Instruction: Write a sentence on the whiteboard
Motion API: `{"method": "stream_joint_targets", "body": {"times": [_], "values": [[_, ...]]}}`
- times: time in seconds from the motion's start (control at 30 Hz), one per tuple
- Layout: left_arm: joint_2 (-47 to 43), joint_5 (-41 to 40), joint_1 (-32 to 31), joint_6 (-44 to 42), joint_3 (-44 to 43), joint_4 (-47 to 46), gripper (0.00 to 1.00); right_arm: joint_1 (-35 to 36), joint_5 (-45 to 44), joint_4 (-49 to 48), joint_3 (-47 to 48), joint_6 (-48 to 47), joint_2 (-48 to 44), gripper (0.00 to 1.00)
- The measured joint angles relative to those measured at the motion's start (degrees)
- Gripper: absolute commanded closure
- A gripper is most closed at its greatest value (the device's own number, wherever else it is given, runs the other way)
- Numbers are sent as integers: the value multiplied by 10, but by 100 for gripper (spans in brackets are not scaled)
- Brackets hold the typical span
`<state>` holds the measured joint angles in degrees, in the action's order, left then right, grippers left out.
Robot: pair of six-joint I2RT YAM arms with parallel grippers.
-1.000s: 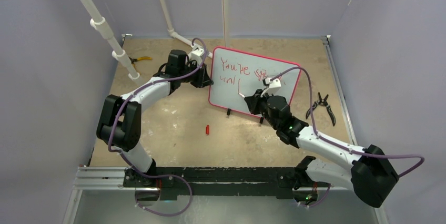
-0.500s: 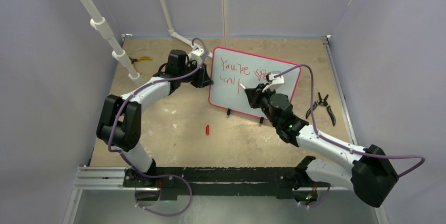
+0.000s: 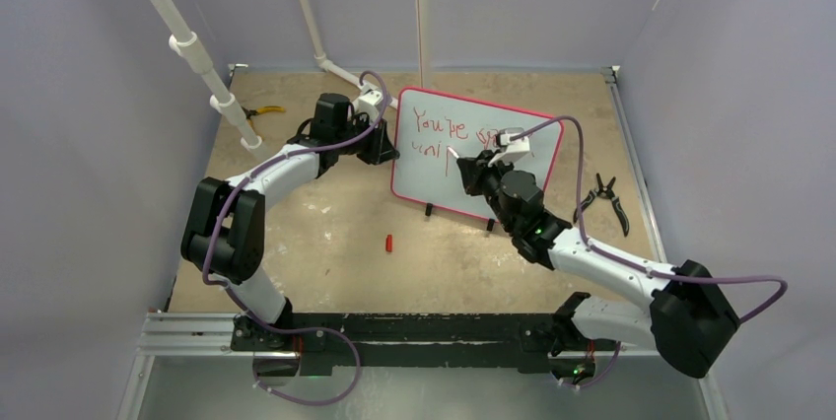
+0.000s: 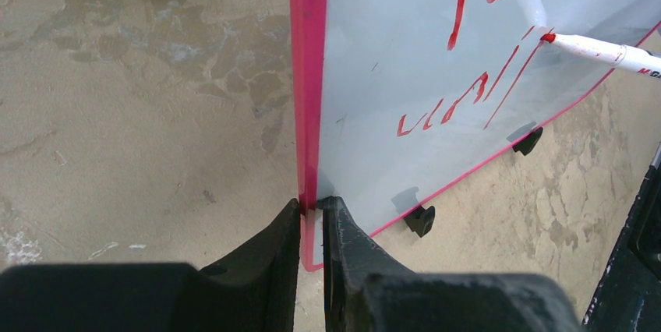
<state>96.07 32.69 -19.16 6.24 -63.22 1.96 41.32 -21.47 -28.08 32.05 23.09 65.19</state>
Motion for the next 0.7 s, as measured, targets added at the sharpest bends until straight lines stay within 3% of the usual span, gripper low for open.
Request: {"method": "stream_joint_targets", "body": {"times": [0.7], "values": [[0, -1, 0, 0, 0, 1, 100, 0, 31, 4, 12, -11, 23, 100]]}}
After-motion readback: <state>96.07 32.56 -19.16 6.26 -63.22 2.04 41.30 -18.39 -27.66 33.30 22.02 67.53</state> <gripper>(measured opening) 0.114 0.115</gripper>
